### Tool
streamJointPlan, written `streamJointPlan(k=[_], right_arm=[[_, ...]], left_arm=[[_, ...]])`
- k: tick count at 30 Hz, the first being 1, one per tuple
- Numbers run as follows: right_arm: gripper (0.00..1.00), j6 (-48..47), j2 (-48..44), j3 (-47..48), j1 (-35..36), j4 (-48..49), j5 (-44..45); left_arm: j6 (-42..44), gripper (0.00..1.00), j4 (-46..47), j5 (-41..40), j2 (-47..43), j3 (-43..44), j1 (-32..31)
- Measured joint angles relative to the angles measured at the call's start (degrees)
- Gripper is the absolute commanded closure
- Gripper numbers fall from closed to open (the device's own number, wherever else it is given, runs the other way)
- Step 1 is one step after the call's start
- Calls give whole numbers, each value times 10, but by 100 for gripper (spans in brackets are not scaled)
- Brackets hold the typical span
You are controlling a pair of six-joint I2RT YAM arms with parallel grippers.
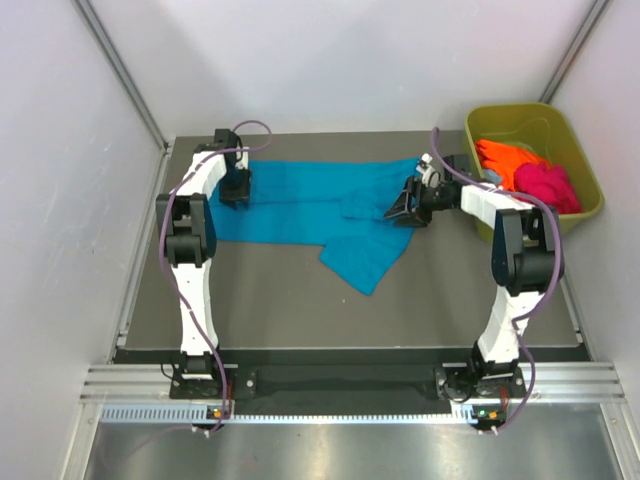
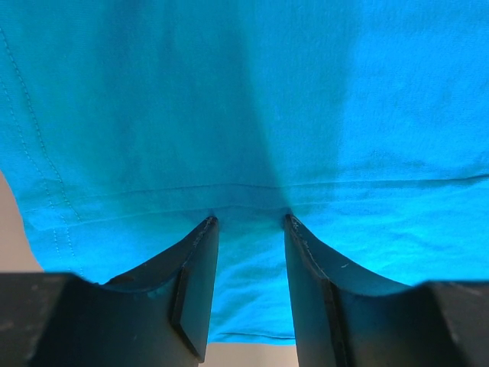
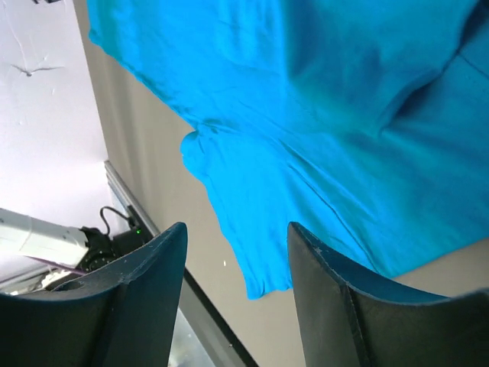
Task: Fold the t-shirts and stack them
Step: Fold the tshirt
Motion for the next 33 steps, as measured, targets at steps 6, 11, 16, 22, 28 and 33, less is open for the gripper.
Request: streamJointPlan(k=[6, 11, 16, 22, 28, 33], right_arm=[[44, -14, 3, 0, 0, 6, 14], [45, -27, 58, 40, 0, 6, 27], [44, -38, 98, 77, 0, 6, 43], [44, -46, 106, 85, 0, 9, 55], [46, -46, 120, 103, 2, 16, 56], [47, -39, 141, 128, 6, 29, 50]], left_arm=[[0, 55, -1, 0, 1, 2, 0], [0, 55, -1, 0, 1, 2, 0], [-1, 55, -1, 0, 1, 2, 0], [-1, 55, -1, -1, 1, 2, 0], [-1, 55, 0, -2, 1, 2, 0], [-1, 55, 0, -3, 1, 2, -1]])
